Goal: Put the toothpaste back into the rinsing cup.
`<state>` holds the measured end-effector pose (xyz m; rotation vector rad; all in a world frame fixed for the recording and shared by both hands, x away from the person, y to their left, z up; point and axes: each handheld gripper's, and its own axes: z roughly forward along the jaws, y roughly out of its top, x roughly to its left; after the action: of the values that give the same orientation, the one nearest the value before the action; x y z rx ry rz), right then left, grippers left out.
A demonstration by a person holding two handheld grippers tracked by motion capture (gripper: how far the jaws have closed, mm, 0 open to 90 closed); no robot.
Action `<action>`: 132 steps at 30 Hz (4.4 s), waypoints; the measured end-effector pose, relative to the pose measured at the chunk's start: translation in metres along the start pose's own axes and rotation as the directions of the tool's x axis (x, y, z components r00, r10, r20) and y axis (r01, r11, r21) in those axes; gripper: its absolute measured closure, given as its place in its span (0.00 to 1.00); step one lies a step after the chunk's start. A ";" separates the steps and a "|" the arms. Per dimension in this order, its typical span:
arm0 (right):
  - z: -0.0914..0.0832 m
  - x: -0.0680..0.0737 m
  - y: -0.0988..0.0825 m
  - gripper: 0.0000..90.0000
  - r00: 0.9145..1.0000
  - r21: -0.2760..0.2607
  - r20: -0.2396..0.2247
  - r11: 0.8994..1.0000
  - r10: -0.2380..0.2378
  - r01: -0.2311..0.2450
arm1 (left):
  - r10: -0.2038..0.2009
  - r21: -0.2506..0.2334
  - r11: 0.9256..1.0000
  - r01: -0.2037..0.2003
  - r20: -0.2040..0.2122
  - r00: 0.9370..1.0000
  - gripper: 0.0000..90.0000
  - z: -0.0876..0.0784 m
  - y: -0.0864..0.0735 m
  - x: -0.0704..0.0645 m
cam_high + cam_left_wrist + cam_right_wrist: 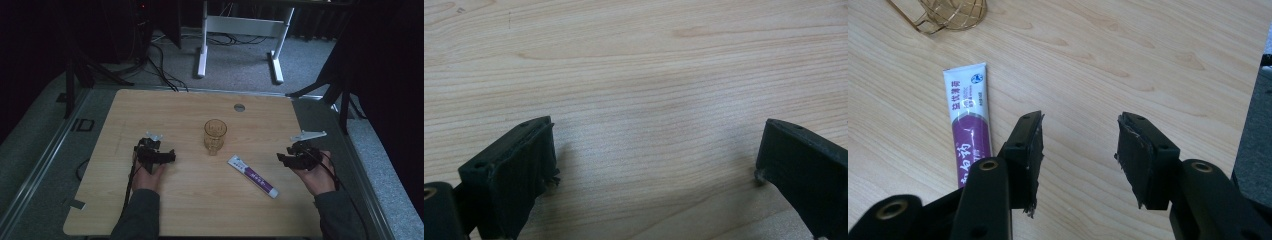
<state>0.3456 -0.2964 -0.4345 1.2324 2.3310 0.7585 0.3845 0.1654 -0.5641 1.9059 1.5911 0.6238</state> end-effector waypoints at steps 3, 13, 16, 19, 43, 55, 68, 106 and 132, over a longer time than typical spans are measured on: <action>-0.002 0.002 0.004 0.59 1.000 0.007 0.001 1.000 -0.018 0.018 | 0.000 0.000 1.000 0.000 0.000 1.000 0.03 0.000 0.000 0.000; -0.002 0.010 0.011 0.61 0.998 0.037 -0.004 0.997 -0.060 0.060 | 0.000 0.000 1.000 0.000 0.000 1.000 0.03 0.000 0.000 0.000; -0.002 0.012 0.013 0.61 0.998 0.044 -0.006 0.997 -0.069 0.069 | 0.000 0.000 1.000 0.000 0.000 1.000 0.03 0.000 0.000 0.000; -0.001 0.017 0.017 0.62 0.996 0.059 -0.013 0.994 -0.087 0.088 | 0.000 0.000 1.000 0.000 0.000 1.000 0.03 0.000 0.000 0.000; 0.002 0.038 0.036 0.65 0.983 0.102 -0.036 0.978 -0.181 0.184 | 0.000 0.000 1.000 0.000 0.000 1.000 0.03 0.000 0.000 0.000; 0.005 0.047 0.044 0.66 0.975 0.139 -0.057 0.965 -0.215 0.221 | 0.000 0.000 1.000 0.000 0.000 1.000 0.03 0.000 0.000 0.000; 0.011 0.054 0.048 0.68 0.970 0.178 -0.081 0.955 -0.228 0.239 | 0.000 0.000 1.000 0.000 0.000 1.000 0.03 0.000 0.000 0.000; 0.026 0.064 0.045 0.69 0.959 0.259 -0.140 0.926 -0.247 0.276 | 0.000 0.000 1.000 0.000 0.000 1.000 0.03 0.000 0.000 0.000; 0.035 0.071 0.044 0.69 0.951 0.307 -0.166 0.902 -0.262 0.303 | 0.000 0.000 1.000 0.000 0.000 1.000 0.03 0.000 0.000 0.000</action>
<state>0.3546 -0.2064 -0.4408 0.9543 2.7416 0.3609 0.3845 0.1654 -0.5641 1.9060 1.5912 0.6239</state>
